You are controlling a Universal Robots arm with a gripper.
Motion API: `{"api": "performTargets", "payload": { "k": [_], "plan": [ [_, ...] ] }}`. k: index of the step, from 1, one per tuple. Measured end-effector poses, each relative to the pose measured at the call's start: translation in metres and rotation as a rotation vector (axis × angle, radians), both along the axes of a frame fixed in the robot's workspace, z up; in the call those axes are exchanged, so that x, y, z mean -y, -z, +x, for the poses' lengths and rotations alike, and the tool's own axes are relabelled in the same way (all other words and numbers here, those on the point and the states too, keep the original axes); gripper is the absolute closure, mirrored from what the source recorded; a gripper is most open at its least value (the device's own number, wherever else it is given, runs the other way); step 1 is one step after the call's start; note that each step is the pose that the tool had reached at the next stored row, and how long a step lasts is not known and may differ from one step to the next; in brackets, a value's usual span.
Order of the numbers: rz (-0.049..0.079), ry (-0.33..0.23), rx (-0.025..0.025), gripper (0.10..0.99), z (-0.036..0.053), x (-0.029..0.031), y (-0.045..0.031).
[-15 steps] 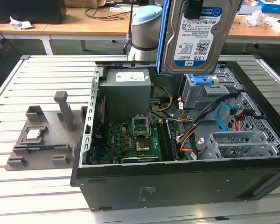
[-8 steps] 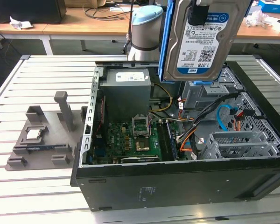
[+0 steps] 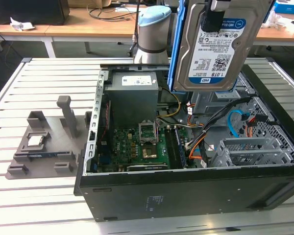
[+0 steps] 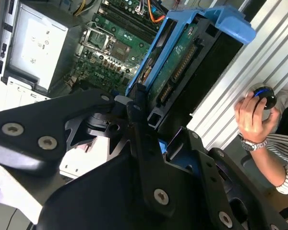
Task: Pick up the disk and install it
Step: 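Pick up the disk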
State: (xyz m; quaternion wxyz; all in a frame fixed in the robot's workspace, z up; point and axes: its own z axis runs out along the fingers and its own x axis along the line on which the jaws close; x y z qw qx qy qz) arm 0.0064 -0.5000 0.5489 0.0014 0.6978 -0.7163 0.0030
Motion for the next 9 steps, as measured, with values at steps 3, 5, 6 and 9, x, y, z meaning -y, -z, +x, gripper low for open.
{"api": "performTargets", "payload": {
  "k": [3,5,6,9],
  "plan": [
    [0.0,0.0,0.0,0.722,0.0004,0.0052,0.0],
    [0.0,0.0,0.0,0.722,0.0006,0.0075,0.0],
    [0.0,0.0,0.0,0.722,0.0008,0.0087,0.0],
    [0.0,0.0,0.0,0.722,0.0013,0.0142,0.0001]
  ]
}}
